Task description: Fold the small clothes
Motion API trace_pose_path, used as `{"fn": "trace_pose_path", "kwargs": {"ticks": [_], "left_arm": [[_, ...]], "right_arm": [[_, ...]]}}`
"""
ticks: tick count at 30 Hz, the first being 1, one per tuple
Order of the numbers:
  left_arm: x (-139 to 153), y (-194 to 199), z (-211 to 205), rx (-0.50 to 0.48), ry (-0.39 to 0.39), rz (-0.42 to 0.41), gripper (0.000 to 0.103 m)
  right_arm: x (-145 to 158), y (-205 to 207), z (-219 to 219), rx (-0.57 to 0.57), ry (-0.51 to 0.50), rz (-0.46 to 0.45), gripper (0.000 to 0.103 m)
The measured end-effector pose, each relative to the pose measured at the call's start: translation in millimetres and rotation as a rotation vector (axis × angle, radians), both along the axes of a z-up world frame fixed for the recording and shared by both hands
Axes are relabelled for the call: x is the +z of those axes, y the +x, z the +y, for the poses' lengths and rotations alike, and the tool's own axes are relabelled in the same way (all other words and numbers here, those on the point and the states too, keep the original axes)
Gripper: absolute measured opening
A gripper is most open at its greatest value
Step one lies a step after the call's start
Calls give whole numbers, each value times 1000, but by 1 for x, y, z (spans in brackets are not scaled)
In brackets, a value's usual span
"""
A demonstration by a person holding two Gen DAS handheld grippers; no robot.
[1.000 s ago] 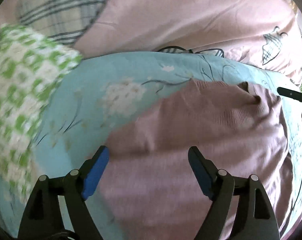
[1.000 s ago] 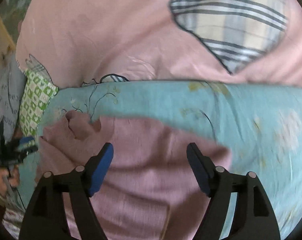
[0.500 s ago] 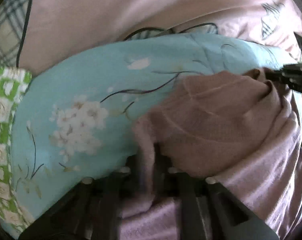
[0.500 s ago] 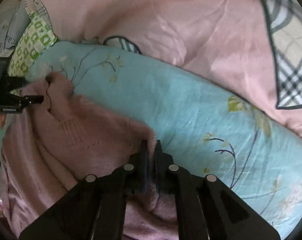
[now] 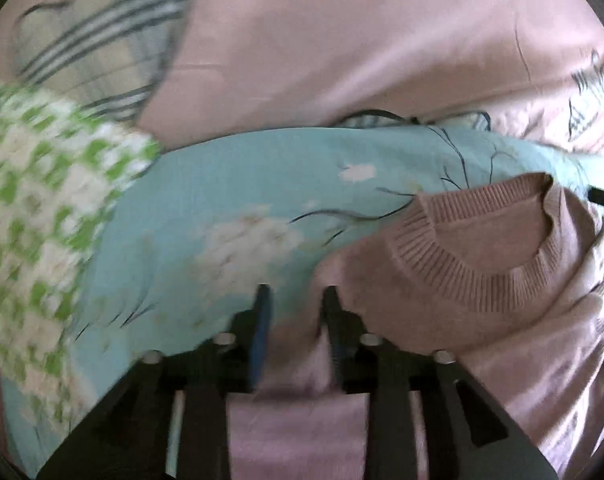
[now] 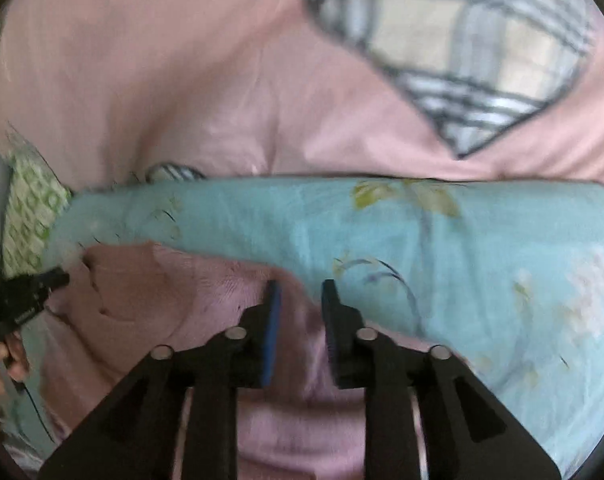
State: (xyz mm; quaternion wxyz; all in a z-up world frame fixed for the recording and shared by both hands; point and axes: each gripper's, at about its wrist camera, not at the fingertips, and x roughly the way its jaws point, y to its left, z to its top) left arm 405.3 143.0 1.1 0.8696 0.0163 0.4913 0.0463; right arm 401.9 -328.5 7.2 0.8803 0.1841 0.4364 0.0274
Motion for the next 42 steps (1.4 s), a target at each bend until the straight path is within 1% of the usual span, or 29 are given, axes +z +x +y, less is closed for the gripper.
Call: {"fn": "trace_pose_path", "kwargs": {"ticks": [1, 2, 4, 5, 7, 8, 9, 11, 15, 18, 21, 25, 30, 33, 35, 36, 37, 40, 42], "left_arm": [[5, -12, 7, 23, -23, -8, 42], [9, -27, 13, 44, -47, -14, 44], [13, -58, 22, 67, -82, -15, 45], [13, -73, 25, 74, -96, -14, 48], [18, -117, 10, 93, -126, -4, 53], [16, -135, 6, 101, -143, 2, 54], [13, -154, 4, 110, -177, 14, 54], [1, -186, -4, 122, -240, 45, 54], [-10, -245, -17, 127, -287, 82, 54], [-14, -291, -24, 134, -368, 106, 57], [-16, -324, -32, 143, -406, 117, 61], [-17, -350, -47, 116, -461, 146, 62], [-17, -362, -77, 50, -530, 197, 63], [-19, -363, -100, 1, -570, 243, 69], [-23, -363, -115, -32, -563, 272, 69], [-28, -362, -124, -38, -543, 292, 69], [-32, -361, -129, -38, -530, 311, 69], [-47, -356, -138, -36, -529, 357, 69], [-54, -354, -143, -40, -497, 372, 60]], "right_arm": [[5, -12, -6, -12, 21, -16, 30], [10, -26, -13, -22, 50, -29, 33], [16, -55, -21, -37, 91, -37, 36], [17, -69, -22, -44, 101, -32, 38], [17, -101, -22, -46, 128, -18, 40], [17, -115, -18, -45, 140, -10, 41], [15, -128, -12, -45, 149, -1, 41], [10, -138, 1, -38, 162, 20, 41], [-2, -187, 29, -32, 176, 77, 42], [-10, -222, 46, -39, 217, 110, 42], [-14, -248, 61, -31, 227, 132, 42], [-16, -275, 74, -33, 228, 150, 42], [-14, -310, 82, -49, 228, 141, 42], [-15, -327, 85, -58, 236, 147, 42], [-15, -338, 87, -63, 231, 145, 42], [-15, -344, 87, -69, 227, 146, 42], [-16, -351, 87, -78, 229, 146, 42], [-19, -365, 84, -103, 238, 152, 42], [-22, -375, 84, -119, 239, 159, 42]]}}
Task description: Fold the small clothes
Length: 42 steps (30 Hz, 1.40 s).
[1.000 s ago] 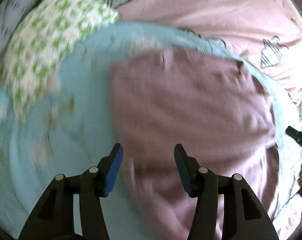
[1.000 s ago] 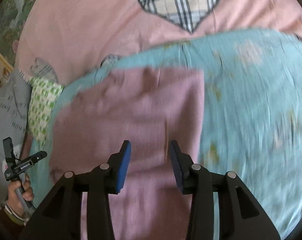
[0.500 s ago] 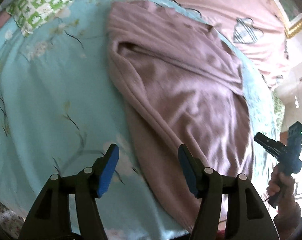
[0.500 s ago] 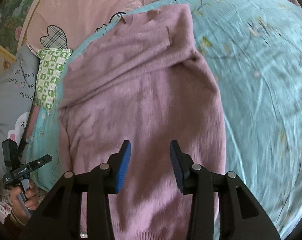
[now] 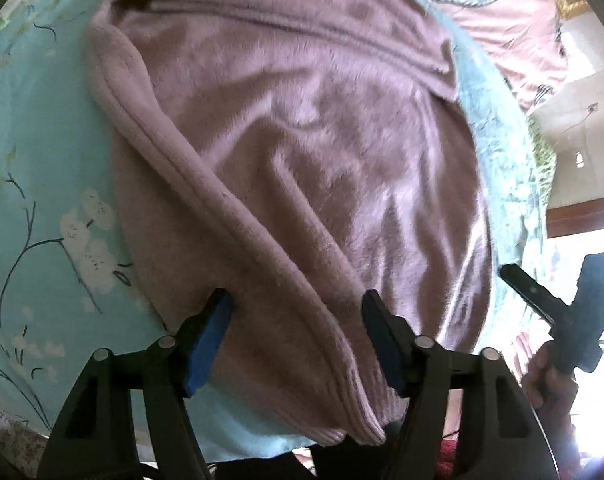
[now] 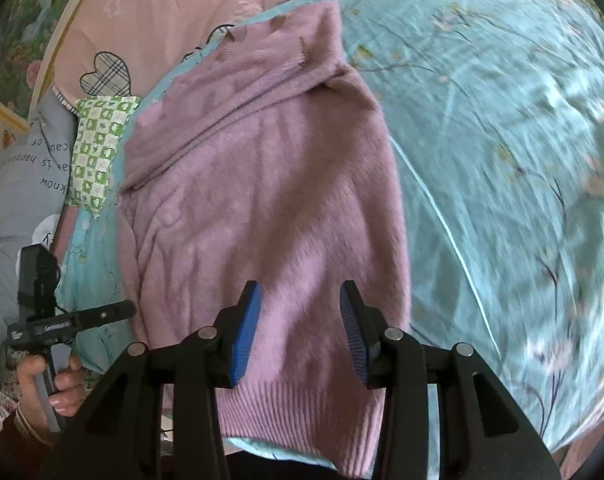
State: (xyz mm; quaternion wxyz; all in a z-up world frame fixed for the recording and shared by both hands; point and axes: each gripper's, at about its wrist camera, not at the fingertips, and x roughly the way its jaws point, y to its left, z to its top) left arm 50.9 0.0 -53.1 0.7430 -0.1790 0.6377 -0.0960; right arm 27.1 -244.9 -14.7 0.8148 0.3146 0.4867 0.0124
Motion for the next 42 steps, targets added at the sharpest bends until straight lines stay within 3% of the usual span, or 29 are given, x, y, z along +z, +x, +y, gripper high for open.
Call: {"fn": "trace_pose_path", "kwargs": {"ticks": [1, 2, 3, 8, 14, 19, 24, 27, 28, 29, 31, 37, 40, 42], "left_arm": [[-1, -1, -1, -7, 18, -6, 43], [-4, -2, -2, -15, 22, -10, 16], [-5, -4, -2, -22, 17, -12, 7], [16, -28, 17, -40, 30, -91, 4], [53, -79, 83, 30, 39, -156, 3], [24, -100, 132, 138, 15, -124, 3], [-2, -107, 137, 167, -18, -124, 3], [-11, -106, 140, 177, -49, -103, 7], [-15, -106, 141, 178, -50, -79, 21], [-20, -106, 141, 168, -55, -45, 48], [-26, -109, 137, 152, -82, -29, 70], [-31, -113, 108, 82, -8, -75, 81], [-33, -113, 96, 57, 6, -91, 81], [-33, -111, 87, 48, 12, -103, 80]], "right_arm": [[-1, -3, 0, -4, 1, 5, 43], [-2, -6, 1, -7, 1, 9, 42], [-3, -10, 0, -10, 1, 11, 42], [-3, -25, -3, -32, -7, 5, 42], [-3, -39, -13, -14, -36, 16, 42], [-15, -45, -26, -37, -20, 51, 42], [-33, -50, -34, -37, 48, 88, 42], [-34, -54, -31, -22, 75, 84, 43], [-35, -55, -30, -14, 88, 85, 43], [-37, -57, -28, -1, 103, 89, 43], [-41, -60, -23, 32, 134, 92, 45], [-49, -66, -12, 69, 204, 51, 47], [-59, -62, 0, 98, 294, 46, 47], [-64, -57, 16, 124, 289, 39, 46]]}}
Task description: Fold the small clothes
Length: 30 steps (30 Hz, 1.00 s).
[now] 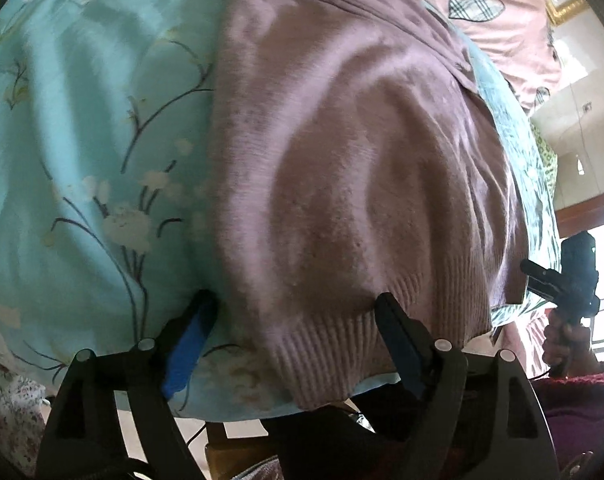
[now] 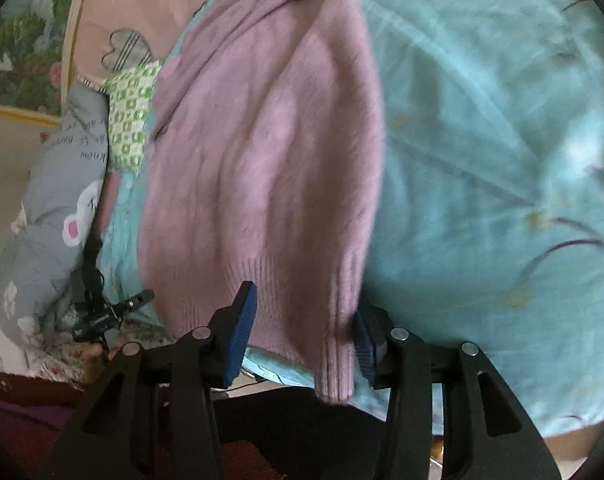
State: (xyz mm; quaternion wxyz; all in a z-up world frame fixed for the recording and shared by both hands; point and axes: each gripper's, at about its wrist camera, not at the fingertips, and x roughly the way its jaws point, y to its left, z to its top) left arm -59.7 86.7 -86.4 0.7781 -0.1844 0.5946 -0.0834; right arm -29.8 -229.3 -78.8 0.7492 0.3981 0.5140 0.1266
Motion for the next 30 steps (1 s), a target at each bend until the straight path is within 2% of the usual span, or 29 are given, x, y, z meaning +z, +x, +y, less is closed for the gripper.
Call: {"fn": "trace_pose_path", "kwargs": {"ticks": [3, 4, 5, 6, 7, 10, 14, 17, 20, 24, 30], "left_arm": [[1, -1, -3, -7, 8, -11, 68], [2, -1, -3, -10, 7, -17, 52], [3, -1, -2, -13, 3, -19, 31], [3, -2, 2, -15, -20, -13, 17], [3, -3, 6, -12, -56, -8, 6], [8, -11, 15, 2, -87, -43, 5], [-5, -19, 17, 15, -95, -12, 4], [3, -17, 16, 21, -147, -40, 4], [24, -12, 15, 16, -226, -104, 4], [56, -1, 24, 39, -289, -189, 4], [99, 35, 44, 78, -303, -308, 4]], "right_arm": [[-4, 3, 4, -29, 23, -11, 41], [-6, 4, 3, -46, 34, -2, 30], [-8, 5, 2, -49, 27, 15, 11], [-11, 5, 1, -42, 11, 33, 8], [-11, 3, -1, -36, 11, 34, 8], [2, -4, -6, -9, -2, 13, 7], [8, -18, -27, -3, -4, 8, 7], [7, -20, -37, -24, 46, -1, 7], [22, -13, -34, -15, 128, -71, 7], [43, 2, -34, -9, 192, -154, 7], [73, 33, -56, -62, 250, -261, 7]]}}
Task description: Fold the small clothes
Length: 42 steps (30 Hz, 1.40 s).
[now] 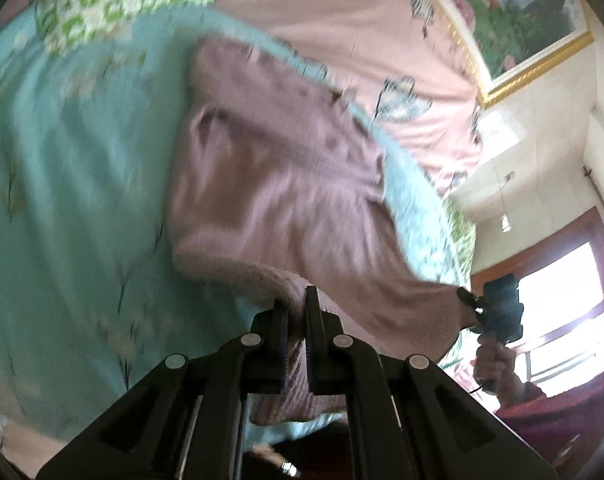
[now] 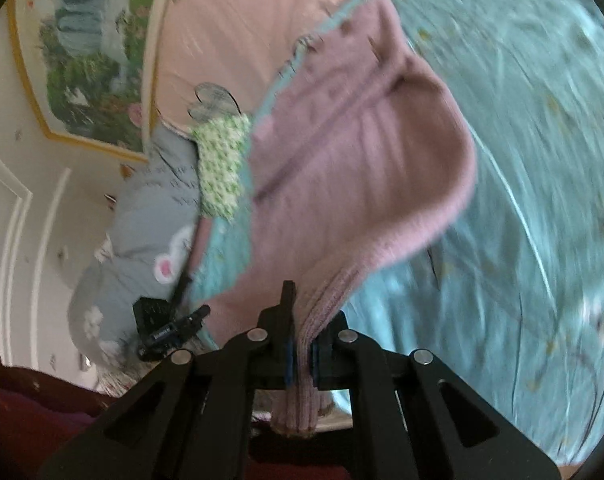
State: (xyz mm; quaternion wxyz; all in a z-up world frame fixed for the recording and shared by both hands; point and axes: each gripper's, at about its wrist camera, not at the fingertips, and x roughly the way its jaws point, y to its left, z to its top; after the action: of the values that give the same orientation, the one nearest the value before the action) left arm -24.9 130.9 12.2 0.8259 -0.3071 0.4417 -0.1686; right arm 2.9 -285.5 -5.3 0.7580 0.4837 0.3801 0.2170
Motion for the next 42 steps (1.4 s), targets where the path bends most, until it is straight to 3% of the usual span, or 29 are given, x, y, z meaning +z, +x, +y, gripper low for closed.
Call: {"fn": "trace_pose_path", "kwargs": {"ticks": [9, 15, 21, 28, 37, 42], "left_arm": [[42, 112, 23, 61, 38, -128, 4], [29, 202, 27, 116, 76, -92, 4], [13, 262, 34, 146, 102, -52, 4], [-3, 311, 41, 174, 117, -30, 4], [-43, 358, 50, 213, 146, 20, 4], [-63, 374, 45, 222, 208, 62, 5]], "right_arm": [[31, 103, -35, -88, -8, -114, 7], [32, 198, -51, -107, -57, -112, 7], [17, 261, -64, -105, -98, -69, 7], [-5, 306, -79, -126, -93, -29, 7], [-33, 354, -92, -149, -120, 41, 7], [-50, 369, -94, -151, -122, 86, 8]]}}
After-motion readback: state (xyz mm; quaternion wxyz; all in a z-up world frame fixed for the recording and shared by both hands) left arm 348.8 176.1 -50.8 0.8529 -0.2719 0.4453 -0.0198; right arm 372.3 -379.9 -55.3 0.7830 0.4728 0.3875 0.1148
